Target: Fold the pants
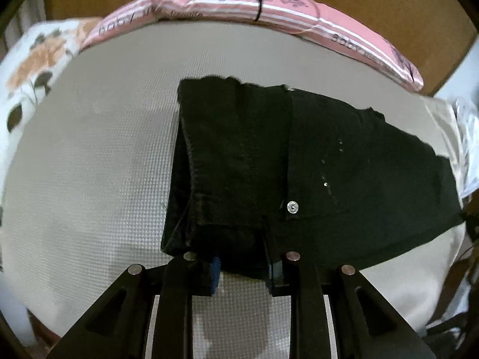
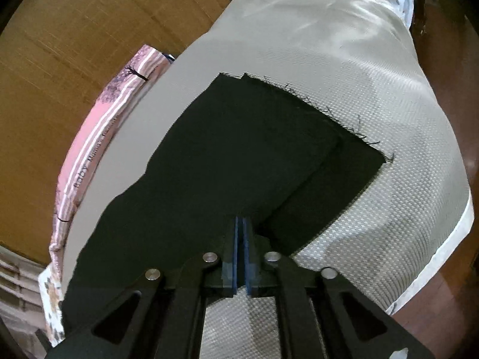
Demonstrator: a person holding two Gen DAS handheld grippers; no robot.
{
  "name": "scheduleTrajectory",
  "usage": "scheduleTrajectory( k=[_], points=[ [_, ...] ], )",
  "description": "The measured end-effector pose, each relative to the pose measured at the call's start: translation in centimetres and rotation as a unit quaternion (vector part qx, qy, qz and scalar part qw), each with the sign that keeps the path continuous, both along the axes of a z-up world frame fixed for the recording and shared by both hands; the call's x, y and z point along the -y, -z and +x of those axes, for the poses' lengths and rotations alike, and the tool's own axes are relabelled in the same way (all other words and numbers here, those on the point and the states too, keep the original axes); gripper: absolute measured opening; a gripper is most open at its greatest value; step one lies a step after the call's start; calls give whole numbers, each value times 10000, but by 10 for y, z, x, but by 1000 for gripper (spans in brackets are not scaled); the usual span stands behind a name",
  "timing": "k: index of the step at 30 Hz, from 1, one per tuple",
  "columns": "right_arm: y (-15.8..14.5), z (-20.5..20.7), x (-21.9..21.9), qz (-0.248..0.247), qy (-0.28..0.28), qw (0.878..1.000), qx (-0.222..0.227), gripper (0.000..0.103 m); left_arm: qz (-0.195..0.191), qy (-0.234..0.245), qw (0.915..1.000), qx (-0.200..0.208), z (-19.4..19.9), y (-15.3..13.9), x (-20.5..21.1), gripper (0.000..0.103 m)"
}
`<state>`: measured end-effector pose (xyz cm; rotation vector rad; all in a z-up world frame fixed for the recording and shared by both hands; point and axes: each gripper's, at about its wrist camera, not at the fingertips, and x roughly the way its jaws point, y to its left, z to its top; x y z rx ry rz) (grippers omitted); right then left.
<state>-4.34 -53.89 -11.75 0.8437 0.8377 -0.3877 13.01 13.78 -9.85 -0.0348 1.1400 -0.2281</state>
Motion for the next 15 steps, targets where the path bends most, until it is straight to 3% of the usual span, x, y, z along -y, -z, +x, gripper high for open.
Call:
scheduleTrajectory(
  k=[3, 7, 15],
  points=[
    [-3, -4, 4, 117, 11, 9998, 135, 10, 39, 160, 9998, 136, -9, -11, 4, 31],
    [0, -10, 9, 249, 72, 9995, 176, 25, 178, 277, 9991, 253, -22, -20, 9, 38],
    [15, -10, 24, 628, 225, 9975, 243, 25, 317, 671, 9950, 662, -57, -38, 31, 38]
  ],
)
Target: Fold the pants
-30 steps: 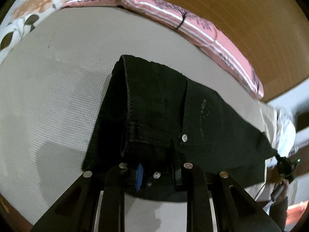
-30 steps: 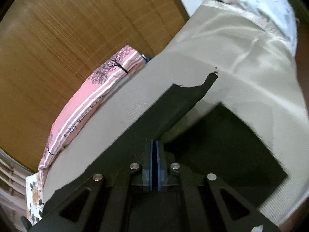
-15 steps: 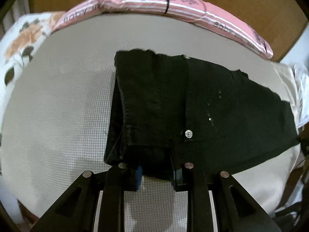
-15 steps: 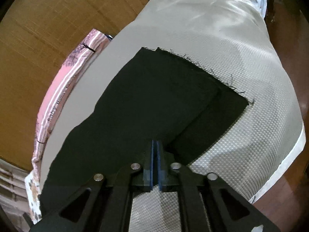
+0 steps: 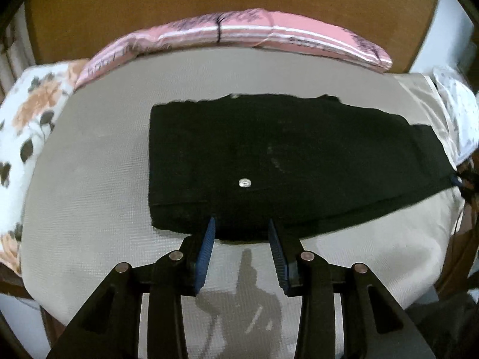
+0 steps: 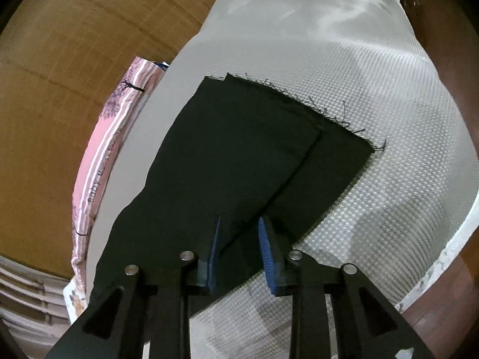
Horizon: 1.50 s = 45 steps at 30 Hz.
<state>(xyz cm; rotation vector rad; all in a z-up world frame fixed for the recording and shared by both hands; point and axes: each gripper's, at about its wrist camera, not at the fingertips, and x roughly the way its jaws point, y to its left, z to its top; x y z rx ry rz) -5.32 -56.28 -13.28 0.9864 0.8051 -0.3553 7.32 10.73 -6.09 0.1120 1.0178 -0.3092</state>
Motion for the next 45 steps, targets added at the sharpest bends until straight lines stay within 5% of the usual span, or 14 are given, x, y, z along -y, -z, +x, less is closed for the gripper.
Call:
scheduleTrajectory(
  k=[7, 14, 22, 34, 37, 45],
  points=[
    [7, 11, 21, 388, 194, 9988, 207, 25, -294, 1000, 9944, 197, -2, -10, 76, 39],
    [-2, 23, 30, 521, 7, 9980, 352, 12, -387, 2312, 9721, 11, -3, 15, 203, 38],
    [-13, 31, 30, 440, -203, 9977, 473, 9, -247, 3020, 9530, -44, -14, 39, 301, 38],
    [10, 34, 34, 318, -134, 9994, 102, 26, -34, 3332, 9428, -124, -22, 56, 339, 38],
    [15, 37, 39, 559, -116, 9978, 324, 6, 19, 3328, 9429, -130, -22, 60, 345, 38],
    [-16, 40, 38, 728, -205, 9930, 905, 6, 95, 3454, 9384, -69, -25, 60, 367, 38]
  ],
)
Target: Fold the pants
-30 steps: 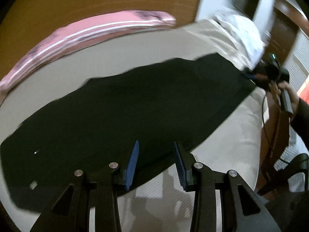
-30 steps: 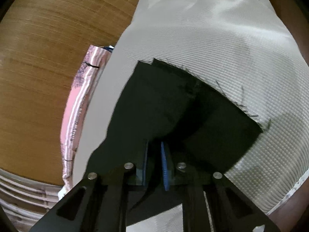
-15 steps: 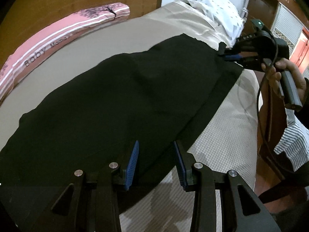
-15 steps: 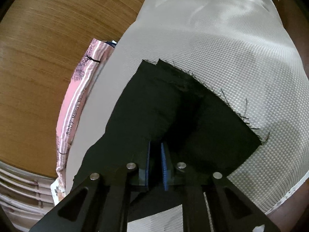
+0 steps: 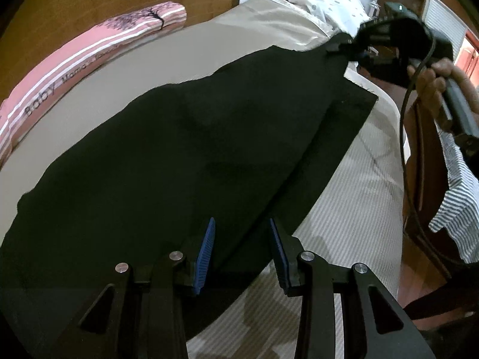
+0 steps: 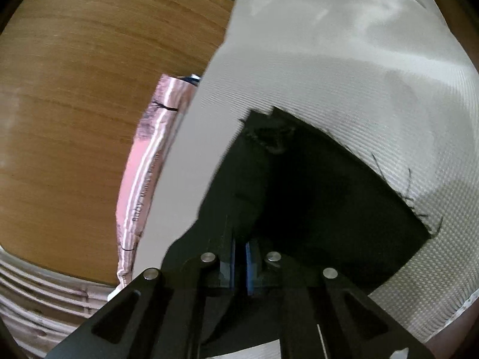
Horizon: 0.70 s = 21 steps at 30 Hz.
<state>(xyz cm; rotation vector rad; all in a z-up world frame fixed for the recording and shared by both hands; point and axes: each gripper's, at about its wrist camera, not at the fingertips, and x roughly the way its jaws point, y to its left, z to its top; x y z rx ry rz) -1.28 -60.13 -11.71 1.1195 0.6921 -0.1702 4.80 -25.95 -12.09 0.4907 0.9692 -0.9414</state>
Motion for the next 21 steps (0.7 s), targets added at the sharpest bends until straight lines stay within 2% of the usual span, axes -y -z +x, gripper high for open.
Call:
scheduleTrajectory(
  k=[3, 4, 5, 6, 7, 12, 15, 18, 21],
  points=[
    [-13, 1, -2, 33, 2, 9999, 144, 6, 9, 59, 9998, 179, -2, -2, 12, 38],
    [-15, 1, -3, 21, -6, 9999, 167, 5, -10, 66, 9998, 182, -1, -2, 14, 34],
    [-18, 1, -3, -11, -22, 9998, 179, 5, -79, 78, 9998, 170, 0, -4, 17, 20],
    [-20, -1, -4, -50, -13, 9998, 183, 5, -172, 97, 9997, 142, 2, -7, 19, 12],
    [-22, -3, -5, -55, 2, 9998, 191, 5, -209, 66, 9997, 139, 3, -9, 20, 9],
    [-26, -30, -7, -252, 189, 9993, 218, 4, -483, 149, 9987, -8, -1, -16, 20, 7],
    [-16, -49, -7, -228, 323, 9991, 145, 4, -338, 332, 9989, 57, -12, -8, 24, 7],
    [5, -58, -5, -225, 364, 9989, -172, 6, -159, 386, 9991, 40, -12, 3, 28, 7],
    [20, -63, -1, -307, 388, 9971, -570, 12, -177, 419, 9989, 85, -12, 3, 27, 8]
  ],
)
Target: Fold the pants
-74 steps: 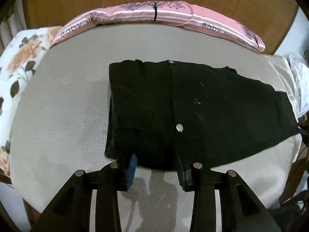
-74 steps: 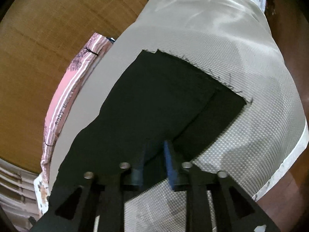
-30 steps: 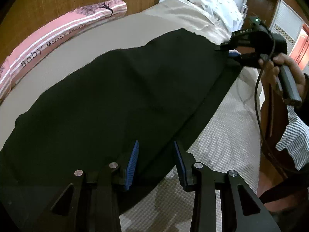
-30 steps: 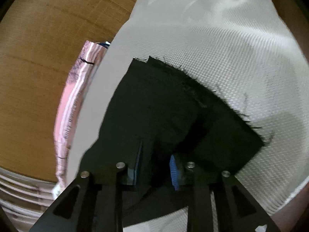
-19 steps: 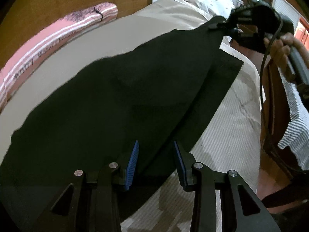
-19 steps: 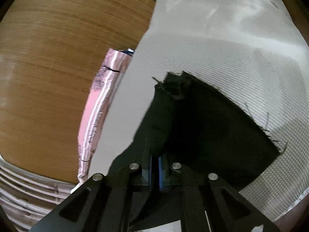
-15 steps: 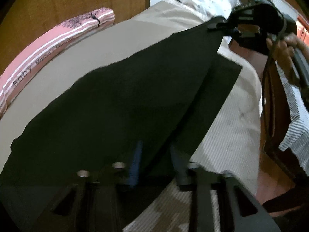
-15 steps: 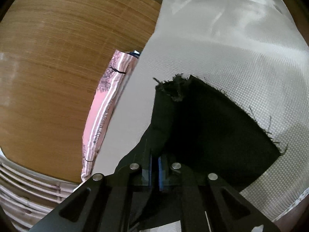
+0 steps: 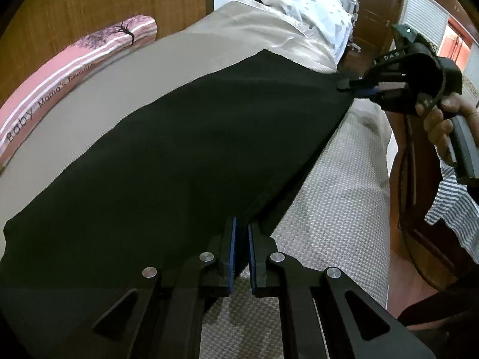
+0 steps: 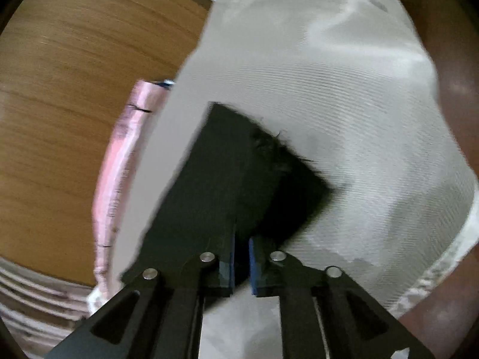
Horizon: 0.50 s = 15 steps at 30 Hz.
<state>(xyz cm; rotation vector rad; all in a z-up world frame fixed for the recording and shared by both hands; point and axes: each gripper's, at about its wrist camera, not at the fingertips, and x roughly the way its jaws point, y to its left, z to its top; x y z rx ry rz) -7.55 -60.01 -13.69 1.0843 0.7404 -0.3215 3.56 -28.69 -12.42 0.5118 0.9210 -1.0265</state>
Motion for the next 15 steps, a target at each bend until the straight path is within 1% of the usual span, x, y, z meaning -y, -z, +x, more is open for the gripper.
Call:
scheduleTrajectory(
  k=[2, 4, 5, 8, 11, 12, 13, 15],
  points=[
    [6, -7, 8, 189, 157, 9997, 71, 14, 11, 1, 10000, 14, -1, 1, 0, 8],
    [7, -13, 15, 250, 305, 9992, 118, 14, 12, -7, 10000, 53, -4, 1, 0, 8],
    [6, -15, 17, 226, 340, 9990, 165, 8, 6, -25, 10000, 63, -5, 1, -1, 8],
    [-1, -21, 19, 47, 372, 9991, 207, 4, -31, -91, 9999, 64, -6, 2, -1, 8],
    [-1, -22, 15, -241, 473, 9986, -39, 4, -44, -88, 9999, 69, -6, 3, -2, 8],
    [4, -21, 15, -347, 453, 9979, -299, 5, -49, -96, 9999, 35, -5, 2, -2, 9],
    [8, -20, 16, -328, 454, 9976, -415, 6, -63, -117, 9999, -21, -4, 2, -4, 10],
    [8, -24, 18, -197, 581, 9975, -350, 10, -165, -193, 9995, -201, 1, -2, -9, 14]
  ],
)
